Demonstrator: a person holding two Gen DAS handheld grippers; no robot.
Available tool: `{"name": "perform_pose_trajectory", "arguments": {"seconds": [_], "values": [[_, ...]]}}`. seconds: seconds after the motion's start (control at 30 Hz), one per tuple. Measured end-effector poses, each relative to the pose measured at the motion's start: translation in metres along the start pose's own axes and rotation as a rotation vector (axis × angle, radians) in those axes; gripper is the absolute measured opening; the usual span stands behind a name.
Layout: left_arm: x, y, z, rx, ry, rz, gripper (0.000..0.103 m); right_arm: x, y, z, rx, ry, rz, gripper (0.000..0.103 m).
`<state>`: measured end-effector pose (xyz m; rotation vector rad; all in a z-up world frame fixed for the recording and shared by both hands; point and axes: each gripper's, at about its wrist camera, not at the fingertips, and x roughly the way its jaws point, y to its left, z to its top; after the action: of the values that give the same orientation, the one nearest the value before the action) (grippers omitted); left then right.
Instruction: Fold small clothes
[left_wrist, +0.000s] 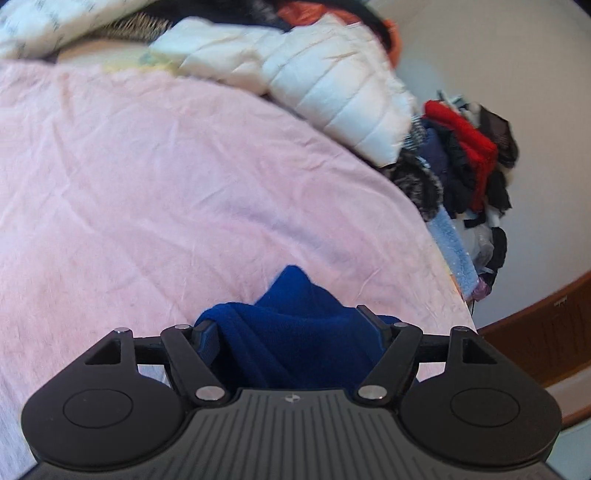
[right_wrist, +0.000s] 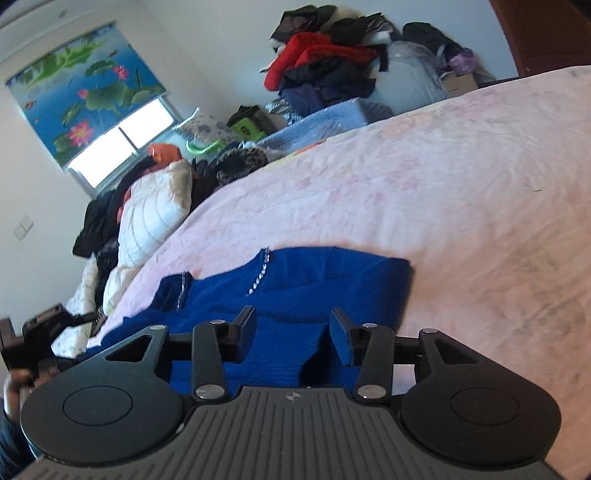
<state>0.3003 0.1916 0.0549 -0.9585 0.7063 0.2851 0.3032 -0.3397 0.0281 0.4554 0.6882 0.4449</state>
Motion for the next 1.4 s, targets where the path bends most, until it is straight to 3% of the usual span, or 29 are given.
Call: {"name": "perform_pose_trajectory", "arguments": {"seconds": [0.07, 0.13, 0.2, 0.27, 0.37, 0.53, 0.67, 0.7, 0.77, 0.9, 1.0, 1.1, 1.2, 1.27, 1.3, 1.4], "values": [[0.002, 0.009, -0.002, -0.089, 0.1, -0.104, 0.081, 0.018, 0.008, -0.005, -0.043, 0.052, -0.027, 0.046], [0.003, 0.007, -0.016, -0.041, 0.191, -0.137, 0.083, 0.028, 0.012, -0.013, -0.063, 0.081, -0.034, 0.048], [0.005, 0.005, -0.032, 0.028, 0.262, -0.118, 0.083, 0.026, 0.015, -0.016, -0.07, 0.065, -0.022, 0.055], [0.008, 0.015, -0.041, 0.014, 0.325, -0.147, 0.083, 0.023, 0.01, -0.014, -0.03, 0.068, -0.002, 0.056], [0.009, 0.027, -0.053, -0.023, 0.451, -0.25, 0.083, 0.02, 0.001, -0.008, 0.054, 0.096, 0.029, 0.056], [-0.01, 0.023, -0.069, 0.096, 0.496, -0.344, 0.083, 0.026, -0.006, 0.0, 0.149, 0.189, 0.066, 0.06], [-0.026, 0.013, -0.076, 0.224, 0.473, -0.343, 0.083, 0.036, 0.003, 0.0, 0.127, 0.26, 0.088, 0.058], [-0.028, 0.011, -0.077, 0.24, 0.47, -0.344, 0.083, 0.038, 0.007, -0.001, 0.102, 0.264, 0.079, 0.051], [-0.032, 0.008, -0.078, 0.269, 0.461, -0.335, 0.084, 0.04, 0.01, 0.0, 0.076, 0.268, 0.041, 0.009], [-0.049, 0.0, -0.073, 0.325, 0.41, -0.336, 0.084, 0.022, 0.02, 0.005, -0.003, 0.208, 0.032, 0.007], [-0.063, -0.004, -0.066, 0.355, 0.364, -0.376, 0.084, -0.002, 0.013, 0.018, -0.022, 0.134, -0.008, 0.007], [-0.067, -0.01, -0.056, 0.381, 0.302, -0.389, 0.084, 0.01, -0.019, 0.012, 0.025, 0.209, -0.1, 0.007], [-0.054, -0.015, -0.034, 0.398, 0.183, -0.297, 0.084, 0.005, -0.02, 0.009, 0.053, 0.195, -0.065, 0.015], [-0.04, -0.02, -0.018, 0.456, 0.078, -0.148, 0.084, 0.002, -0.014, 0.012, 0.042, 0.167, -0.114, 0.05], [-0.033, -0.023, -0.011, 0.486, 0.045, -0.08, 0.084, -0.001, -0.011, 0.013, 0.023, 0.141, -0.144, 0.057], [-0.012, -0.028, 0.003, 0.54, -0.006, 0.014, 0.084, -0.005, 0.016, 0.016, -0.124, 0.037, -0.28, 0.055]]}}
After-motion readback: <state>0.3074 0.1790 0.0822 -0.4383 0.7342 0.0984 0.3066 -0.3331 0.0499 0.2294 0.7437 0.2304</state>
